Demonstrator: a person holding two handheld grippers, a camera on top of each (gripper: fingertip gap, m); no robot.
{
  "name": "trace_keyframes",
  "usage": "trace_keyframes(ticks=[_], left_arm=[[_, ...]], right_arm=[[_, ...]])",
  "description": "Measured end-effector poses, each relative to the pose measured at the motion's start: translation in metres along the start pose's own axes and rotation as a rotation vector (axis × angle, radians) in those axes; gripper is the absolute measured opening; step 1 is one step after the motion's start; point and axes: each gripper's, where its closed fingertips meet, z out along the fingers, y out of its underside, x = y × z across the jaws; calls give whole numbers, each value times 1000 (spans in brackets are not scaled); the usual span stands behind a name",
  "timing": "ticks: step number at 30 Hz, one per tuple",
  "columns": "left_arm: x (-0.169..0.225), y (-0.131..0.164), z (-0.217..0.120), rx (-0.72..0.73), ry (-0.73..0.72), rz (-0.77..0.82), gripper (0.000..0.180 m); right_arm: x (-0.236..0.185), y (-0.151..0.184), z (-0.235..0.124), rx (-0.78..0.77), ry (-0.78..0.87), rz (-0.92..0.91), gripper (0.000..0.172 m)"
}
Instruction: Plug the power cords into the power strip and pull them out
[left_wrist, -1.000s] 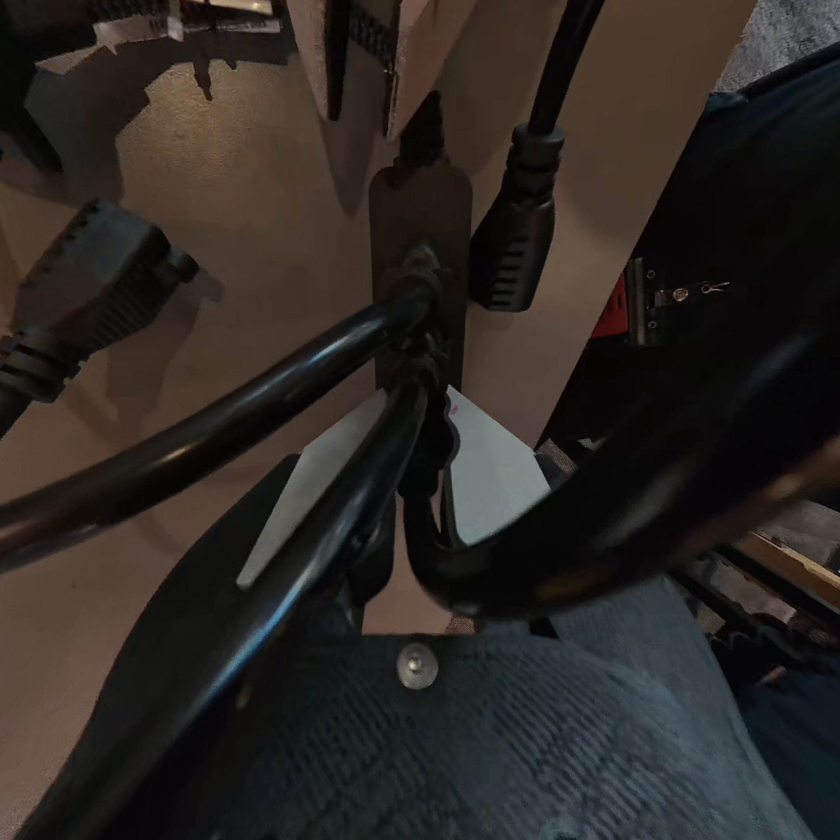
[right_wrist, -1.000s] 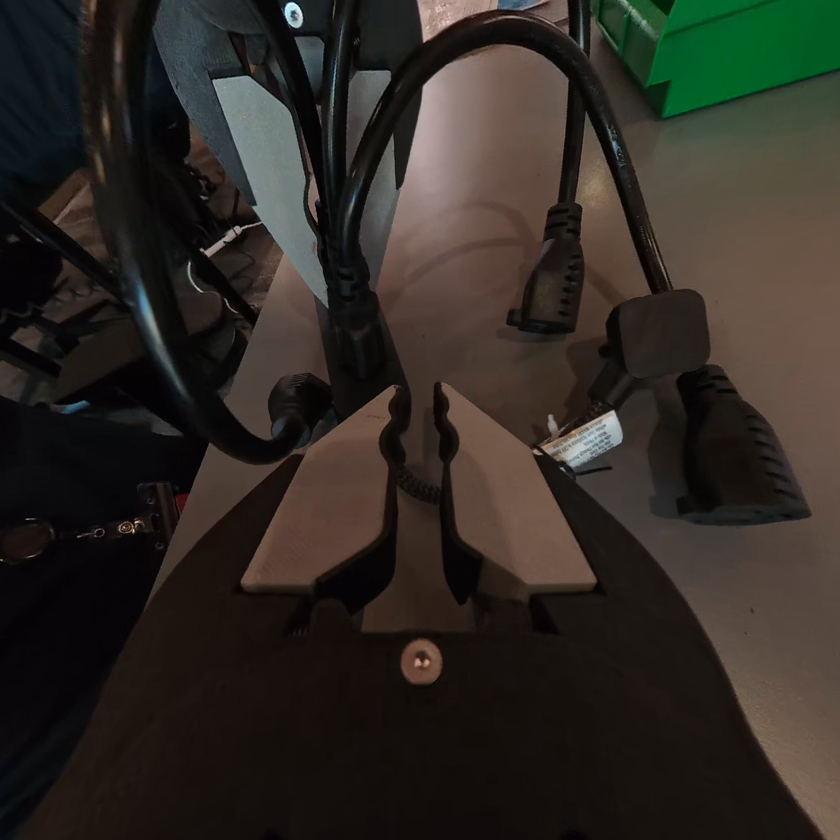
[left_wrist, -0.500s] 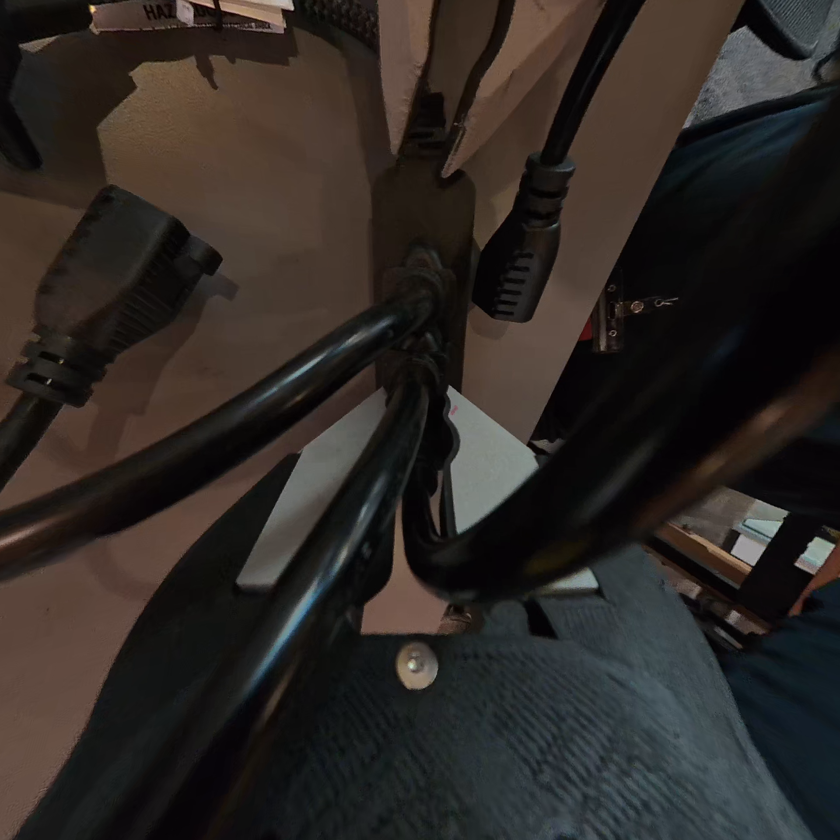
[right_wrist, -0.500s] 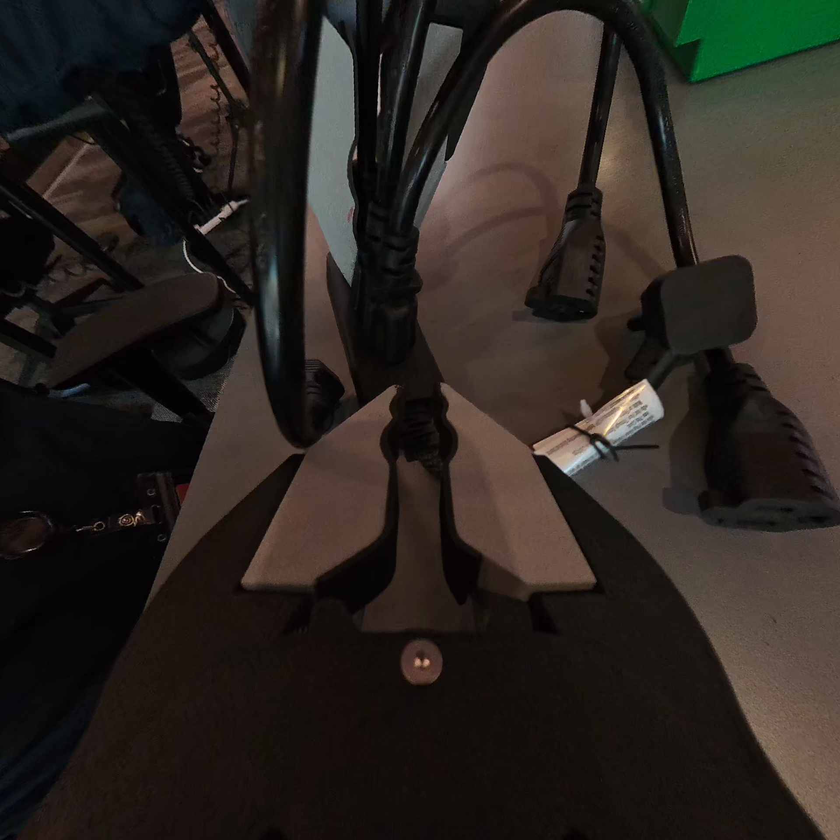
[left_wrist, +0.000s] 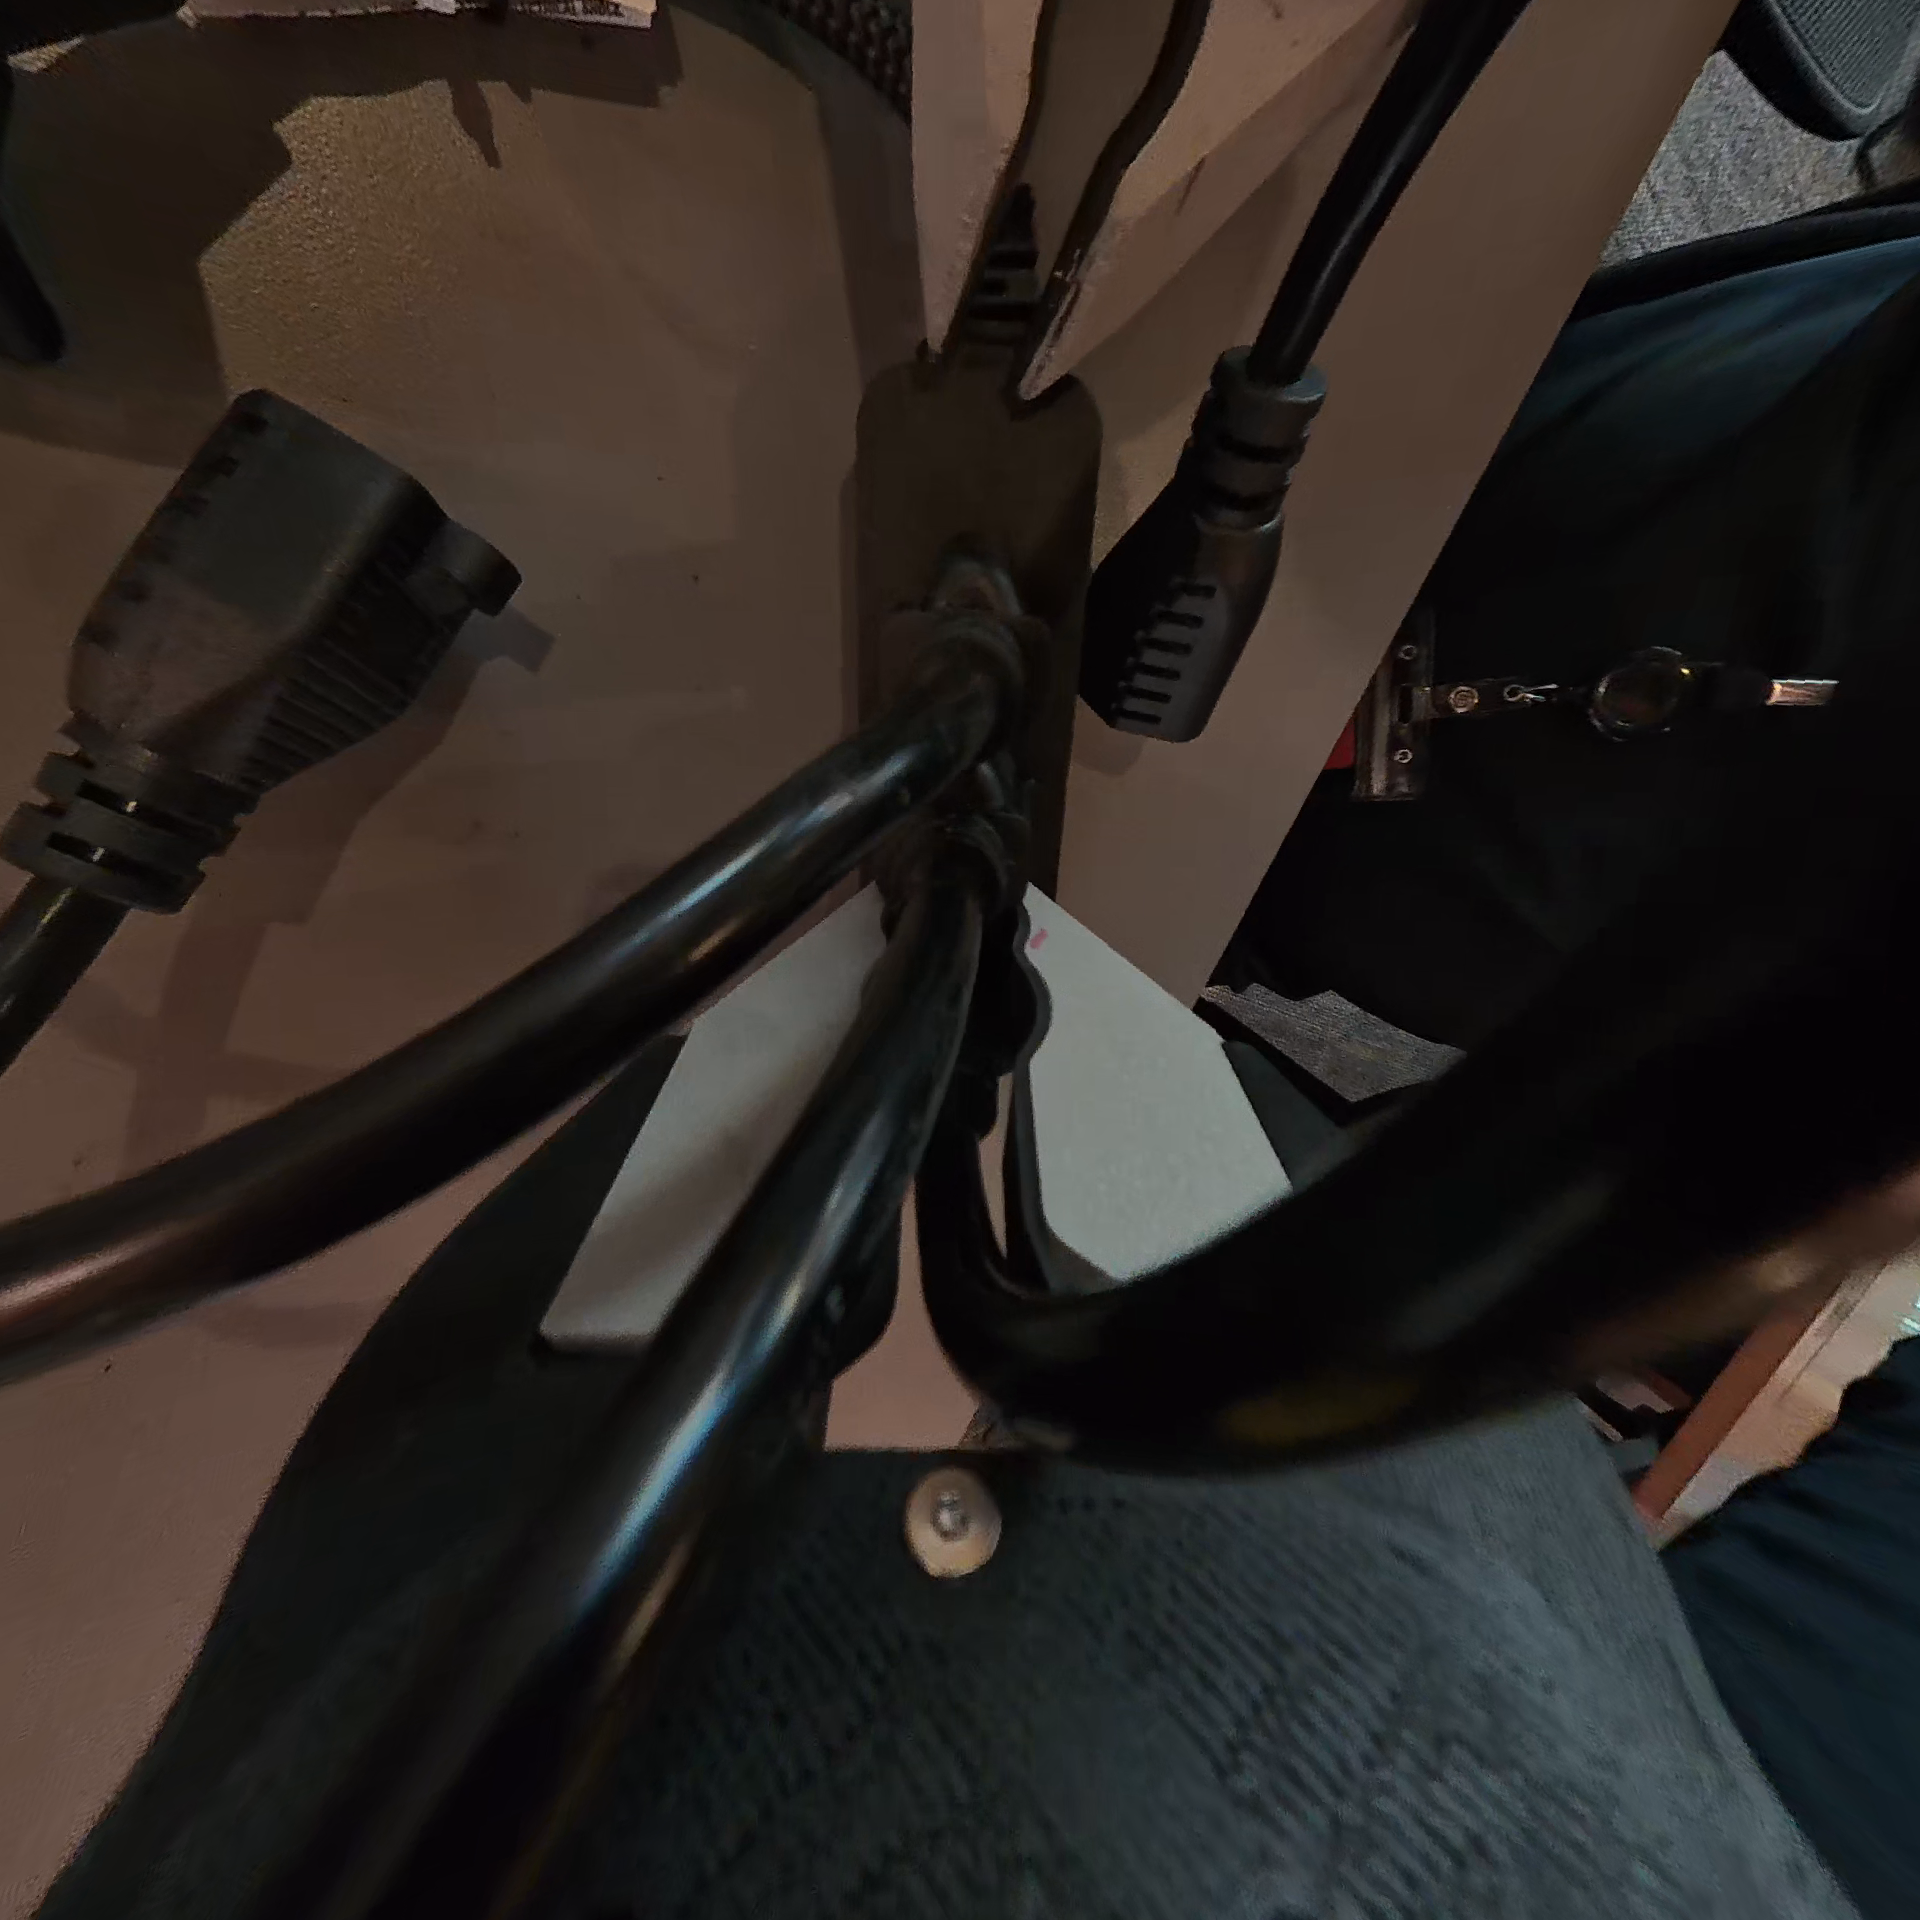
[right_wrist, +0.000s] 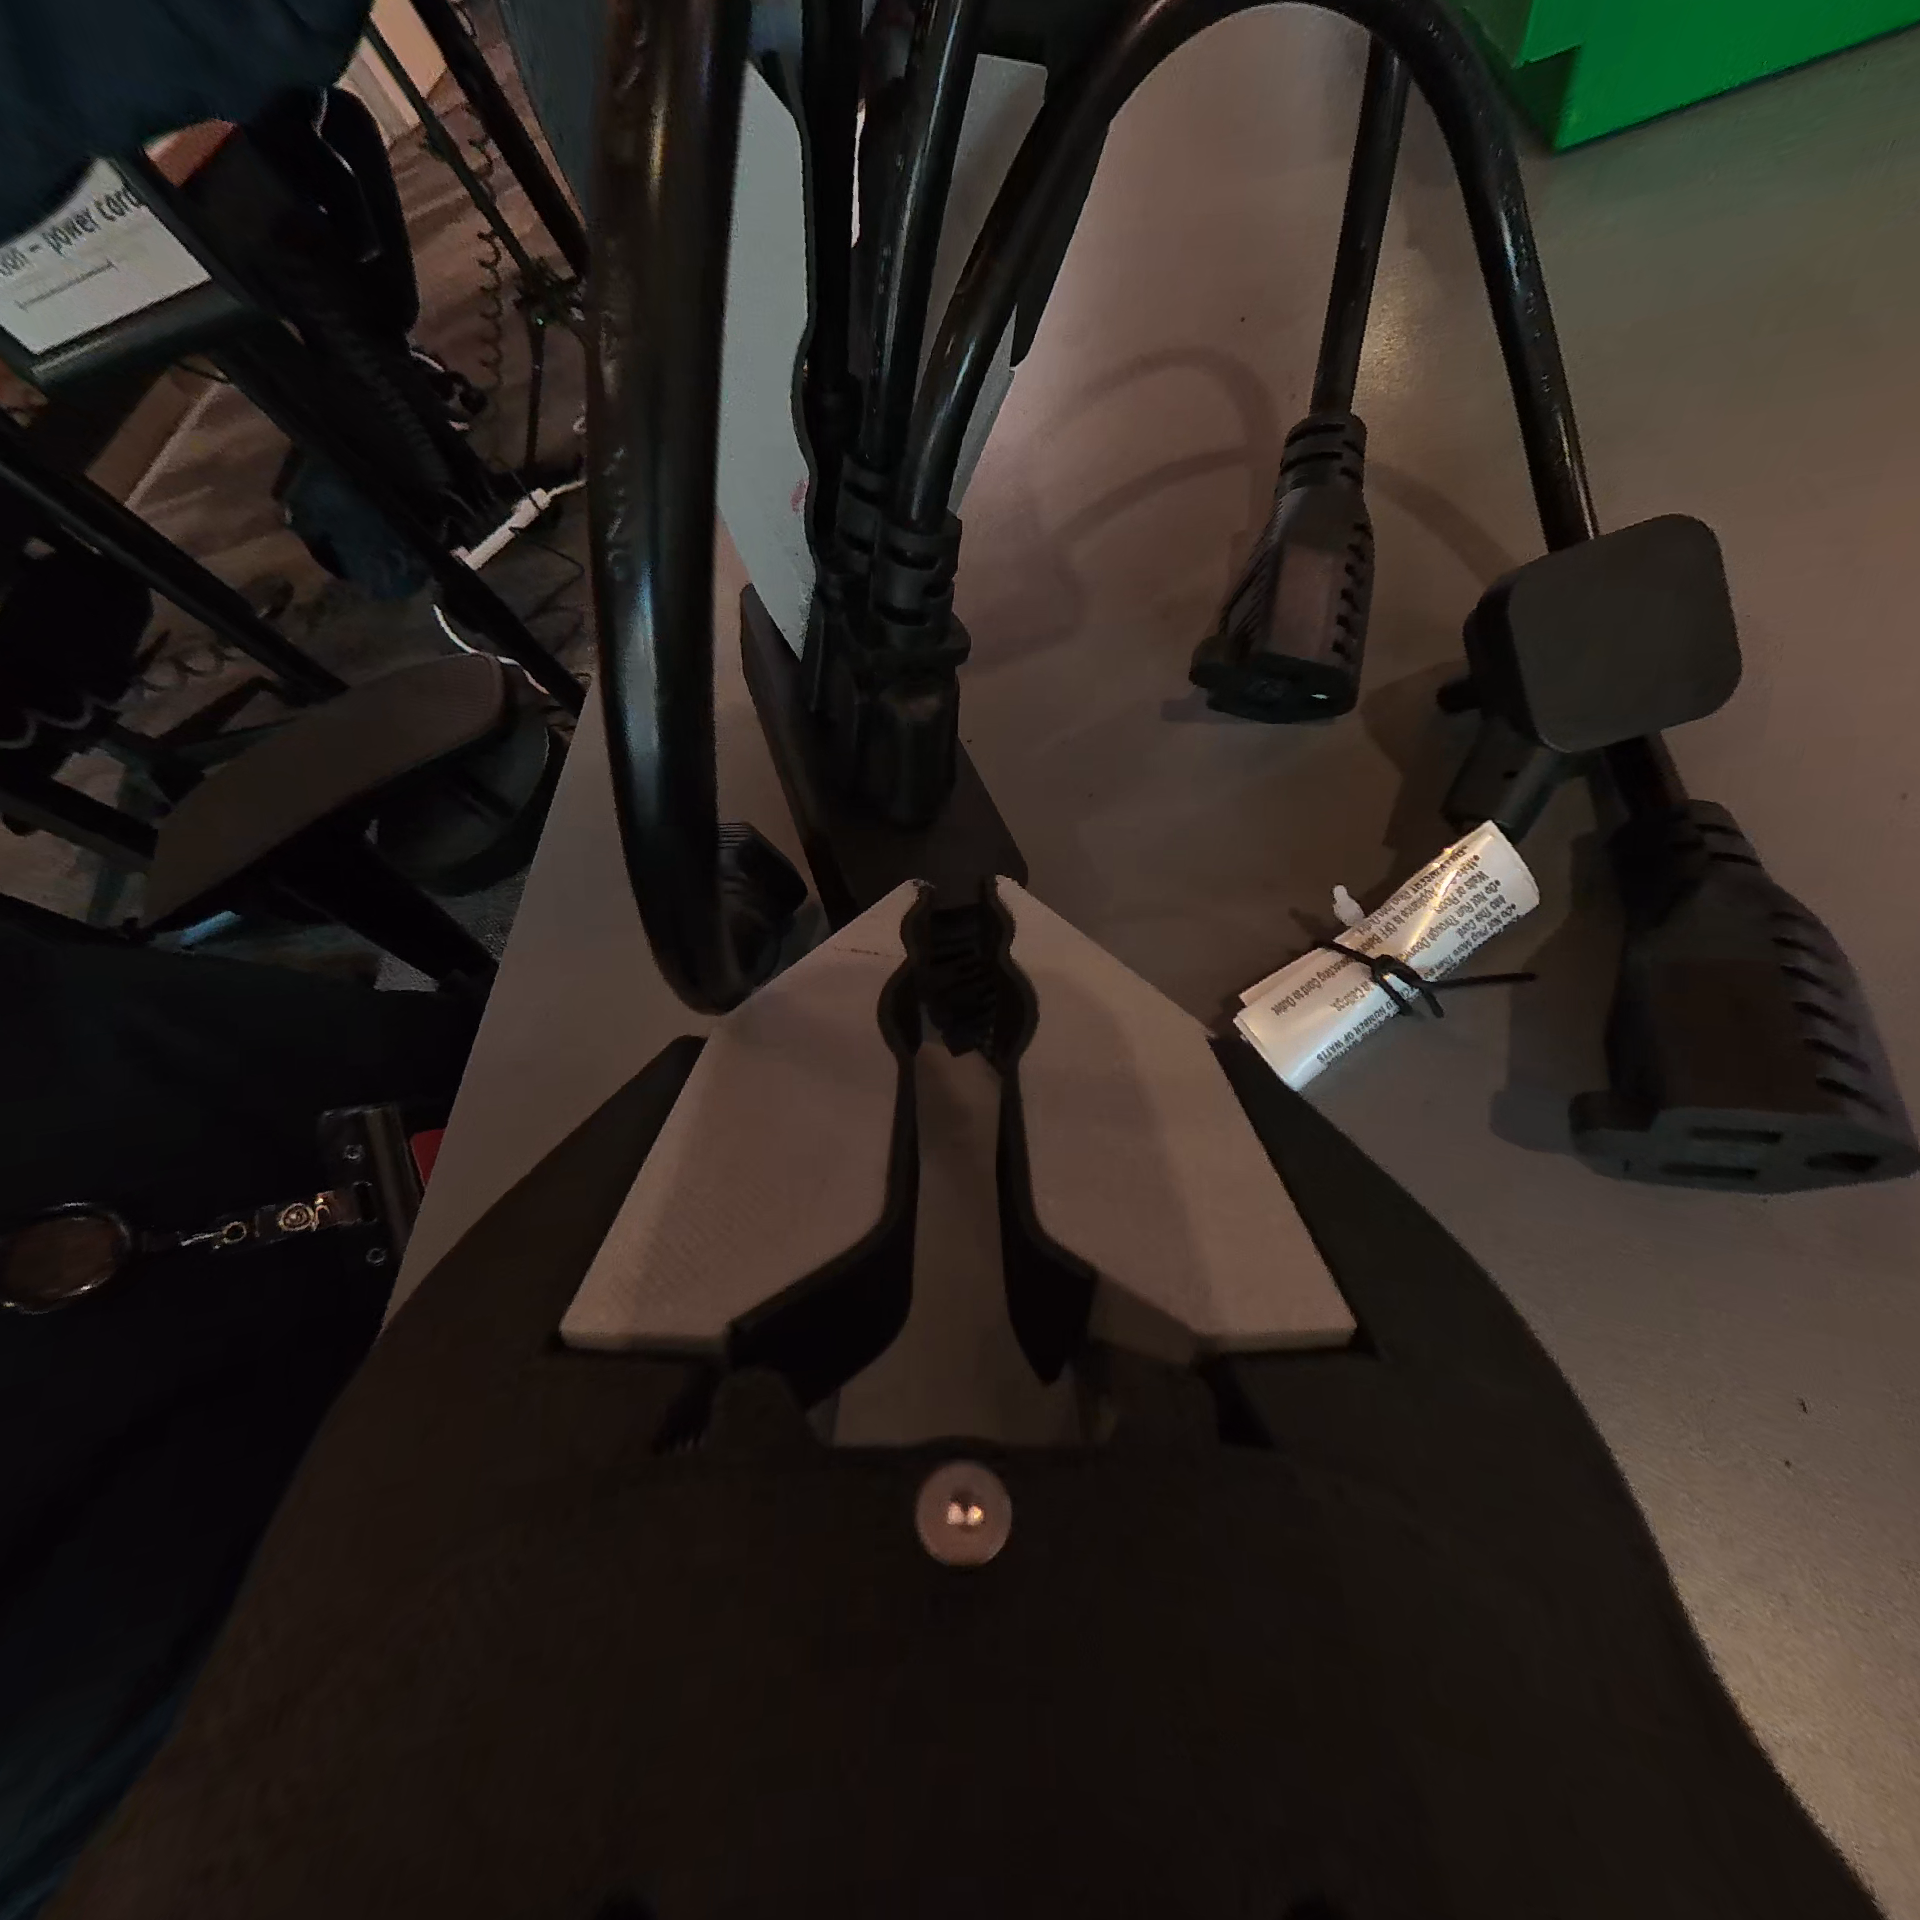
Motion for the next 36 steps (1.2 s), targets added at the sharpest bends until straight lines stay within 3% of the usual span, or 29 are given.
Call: trace_keyframes(ticks=[18,25,31,36], left_arm=[[-1,-11,3,-12,-205,117,12],[0,-16,5,17,-290,284,12],[1,-17,8,46,-437,465,11],[0,-18,8,86,-463,480,19]], right_arm=[[-1,3,3,-19,11,8,9],[-6,3,3,-22,-27,7,10],[0,-16,-18,130,-73,75,12],[12,-24,-28,179,37,-5,20]])
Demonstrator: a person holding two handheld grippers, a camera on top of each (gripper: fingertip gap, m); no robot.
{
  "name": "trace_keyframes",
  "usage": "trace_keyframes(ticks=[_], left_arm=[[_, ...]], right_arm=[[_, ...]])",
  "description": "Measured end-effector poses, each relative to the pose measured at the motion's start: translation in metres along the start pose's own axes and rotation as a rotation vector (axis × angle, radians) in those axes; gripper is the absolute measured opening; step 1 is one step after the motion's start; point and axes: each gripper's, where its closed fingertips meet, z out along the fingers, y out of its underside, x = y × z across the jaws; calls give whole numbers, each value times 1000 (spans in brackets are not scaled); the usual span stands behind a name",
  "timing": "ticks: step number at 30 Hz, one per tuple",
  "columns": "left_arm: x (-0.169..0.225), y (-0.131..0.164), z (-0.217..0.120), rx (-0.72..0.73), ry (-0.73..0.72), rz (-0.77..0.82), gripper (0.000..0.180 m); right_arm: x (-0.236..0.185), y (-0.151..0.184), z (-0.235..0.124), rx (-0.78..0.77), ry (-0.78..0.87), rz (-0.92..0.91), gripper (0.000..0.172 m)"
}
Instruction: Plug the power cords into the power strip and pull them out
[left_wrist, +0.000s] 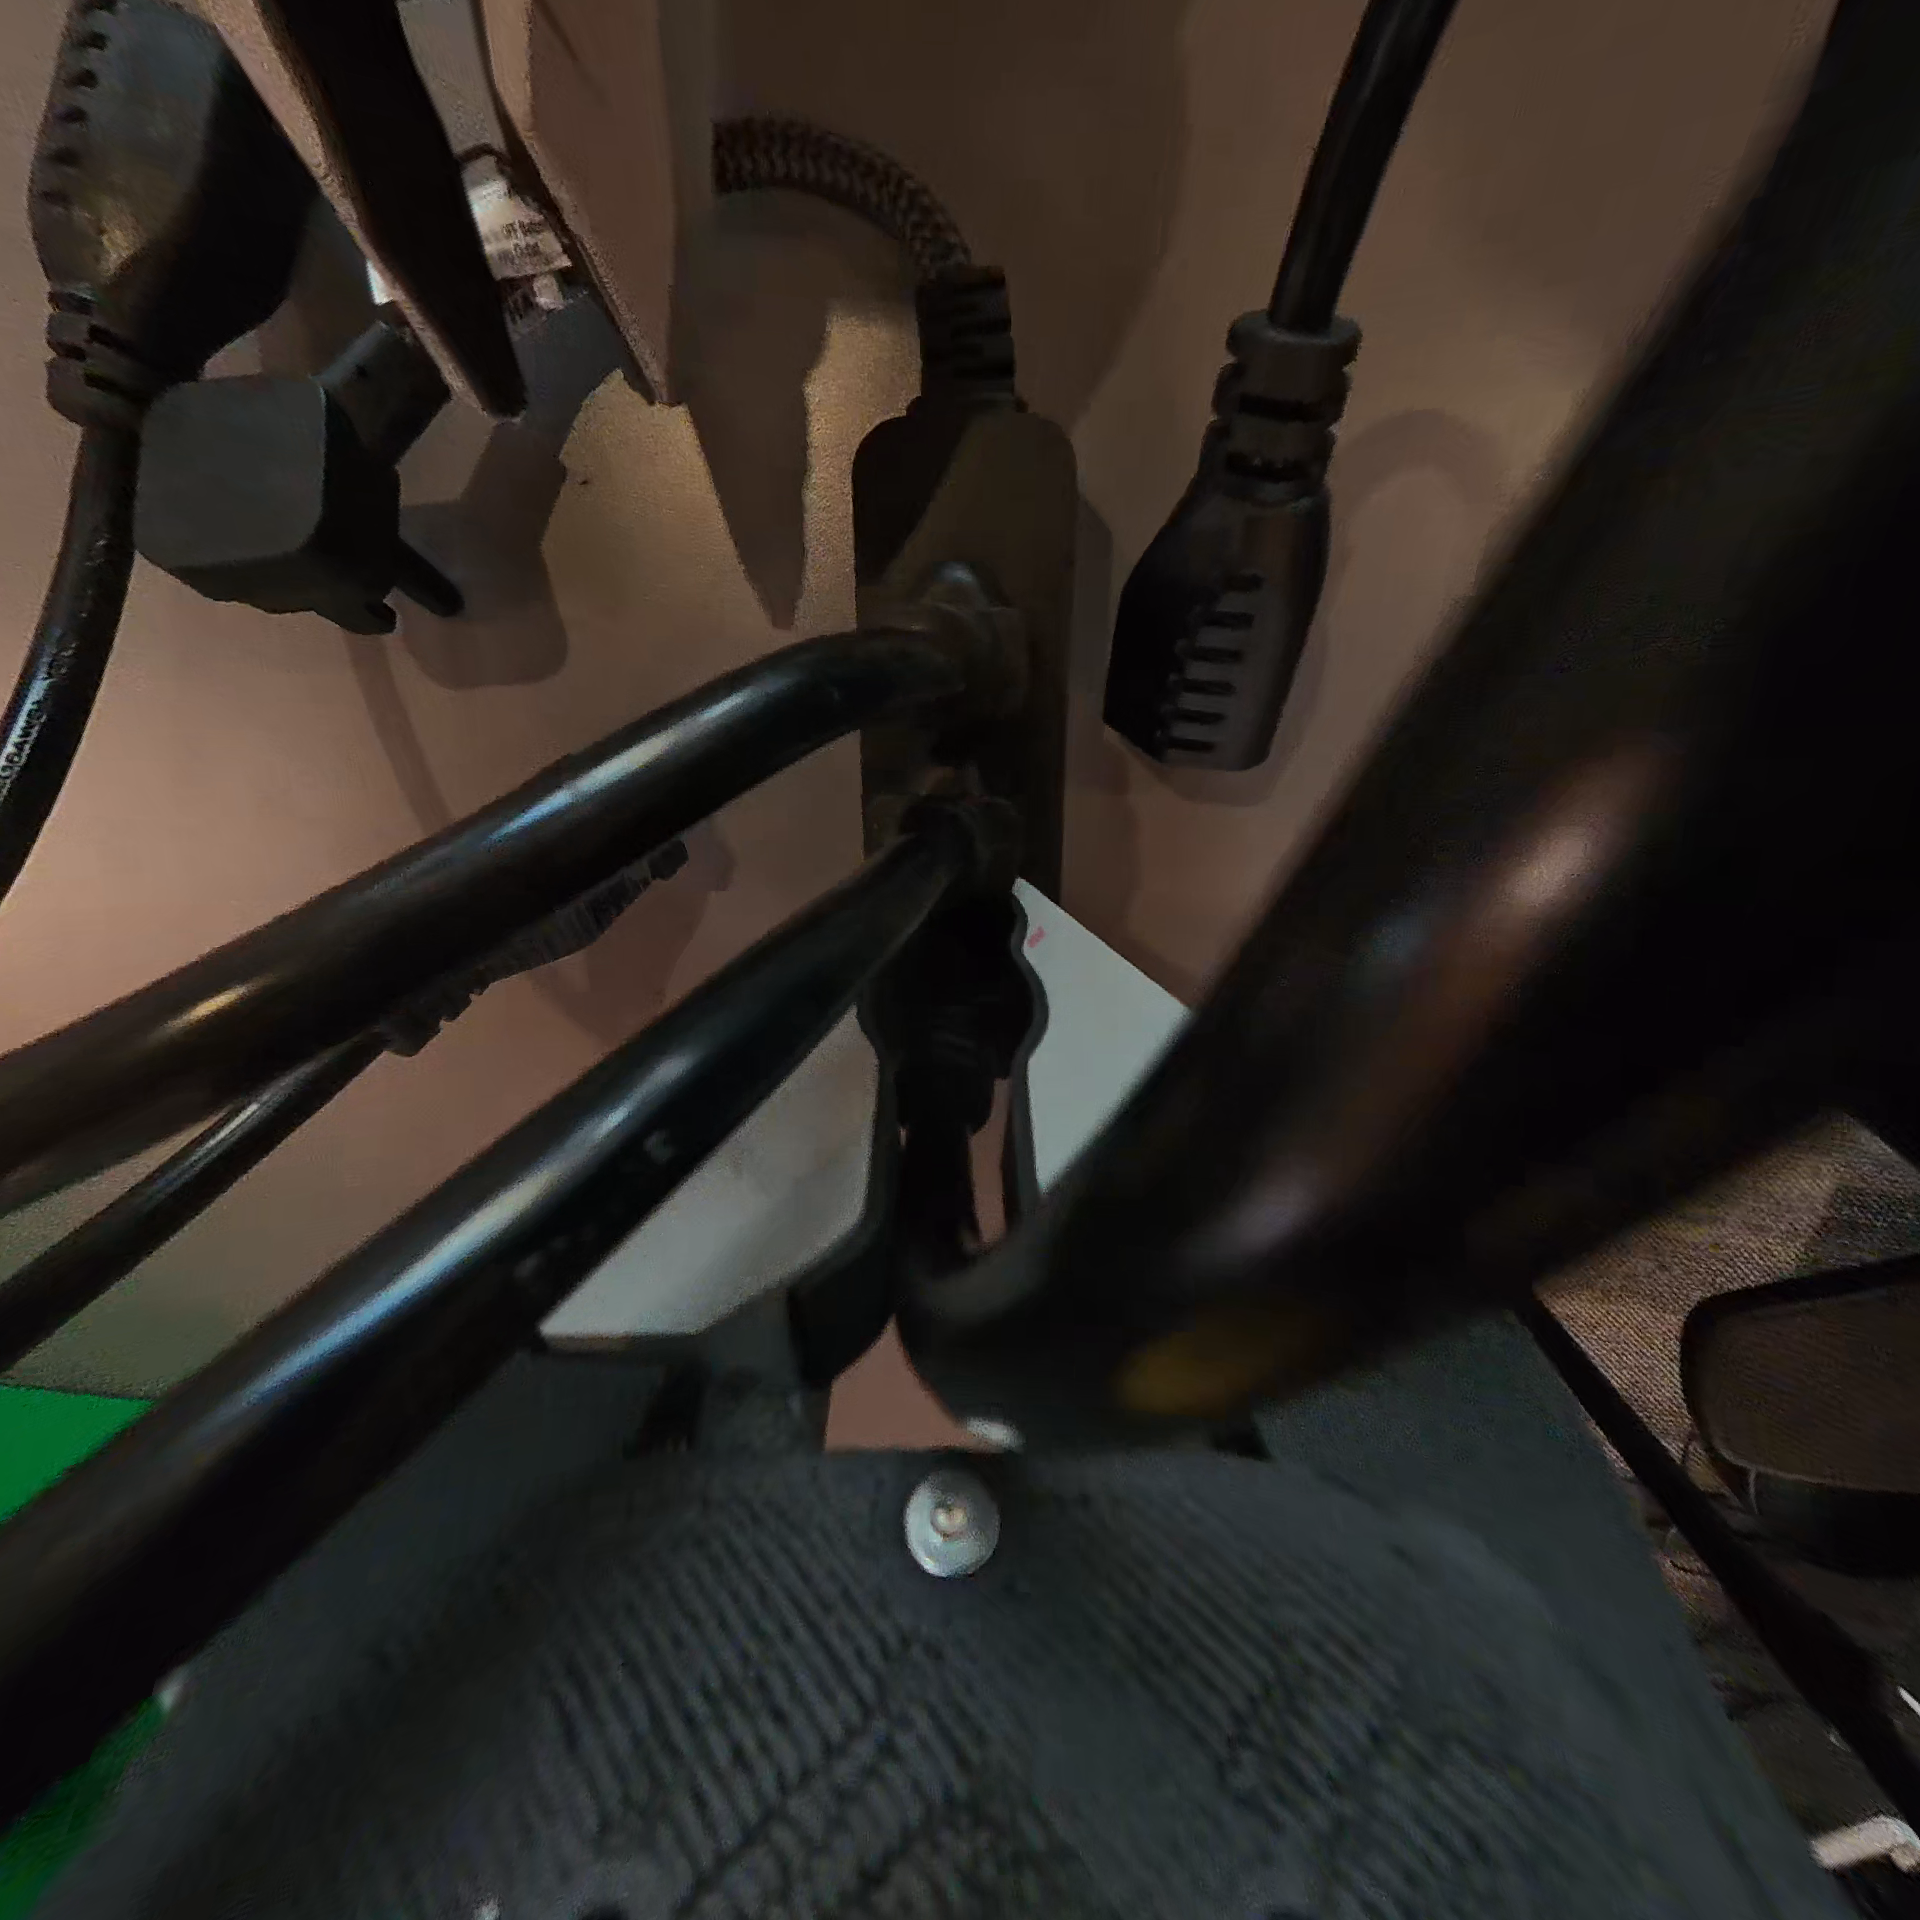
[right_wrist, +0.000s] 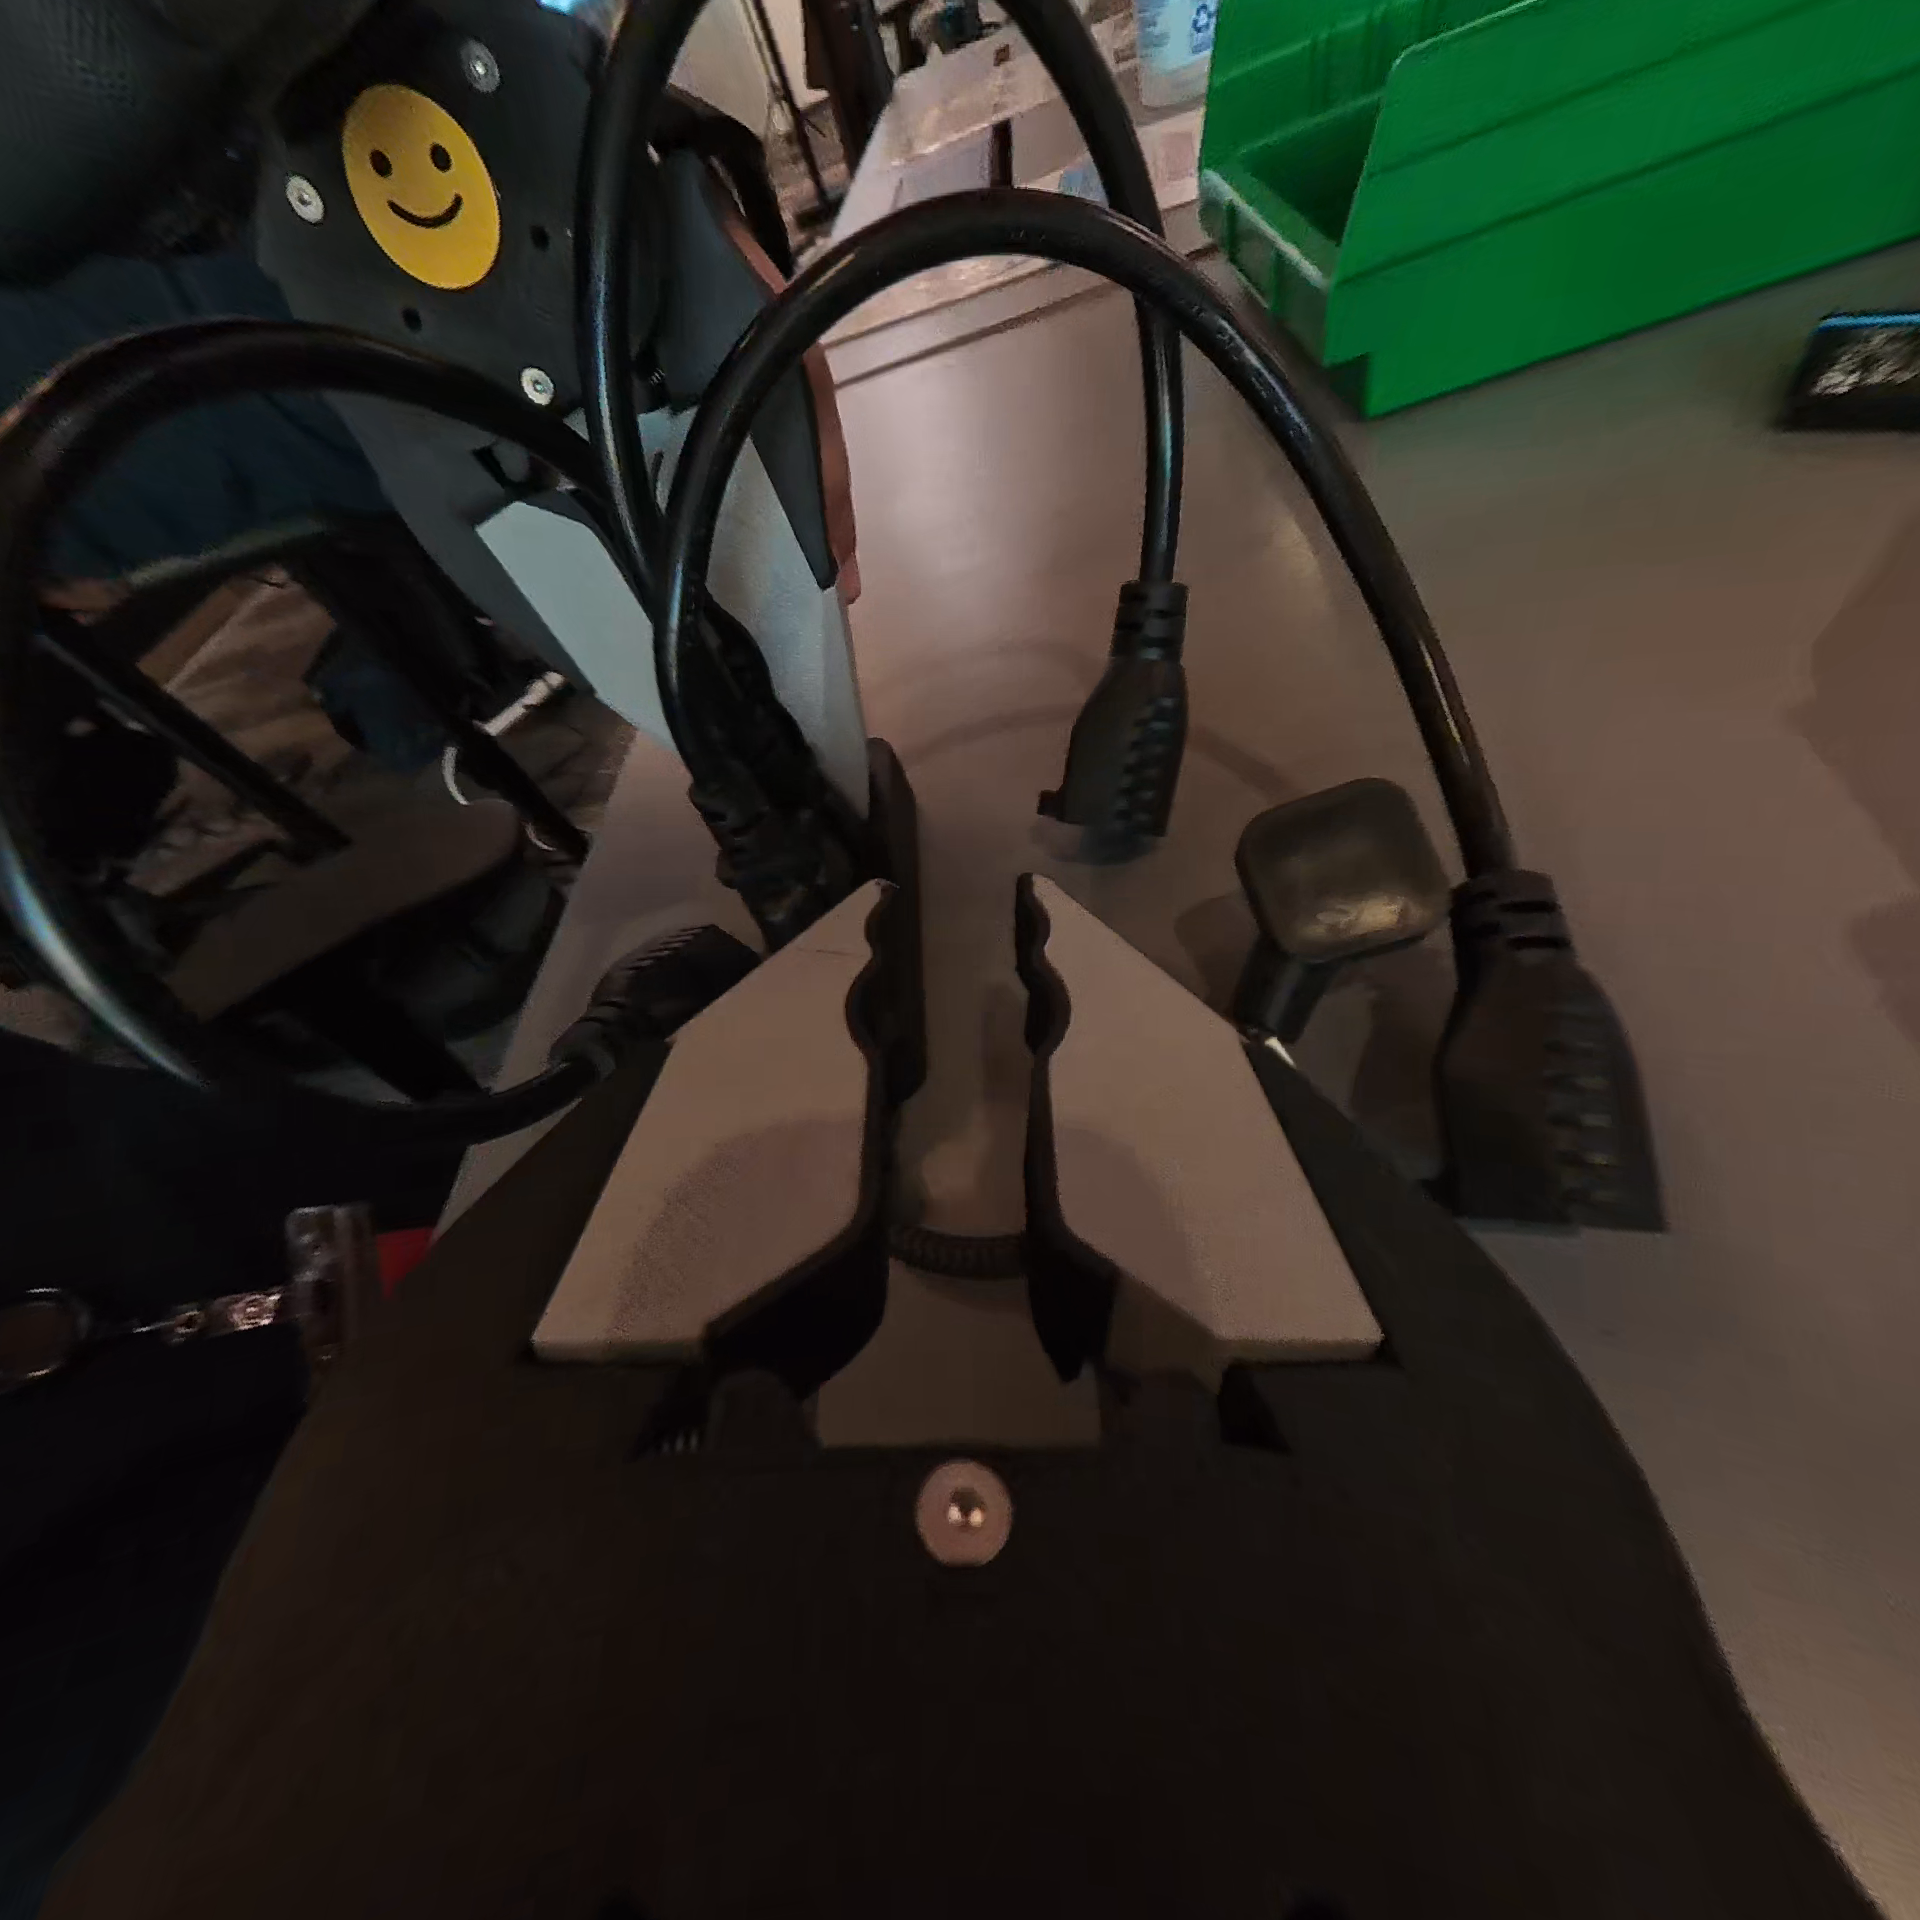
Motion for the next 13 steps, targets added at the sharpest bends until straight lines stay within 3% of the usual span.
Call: trace_keyframes(ticks=[4,8,13], left_arm=[[0,0,0,-1,5,-6,21],[0,0,0,5,20,-12,20],[1,-2,1,33,34,-25,23]], right_arm=[[10,-4,2,-26,96,-72,24],[19,-36,-2,89,153,-145,29],[-6,-43,13,78,-71,-45,30]])
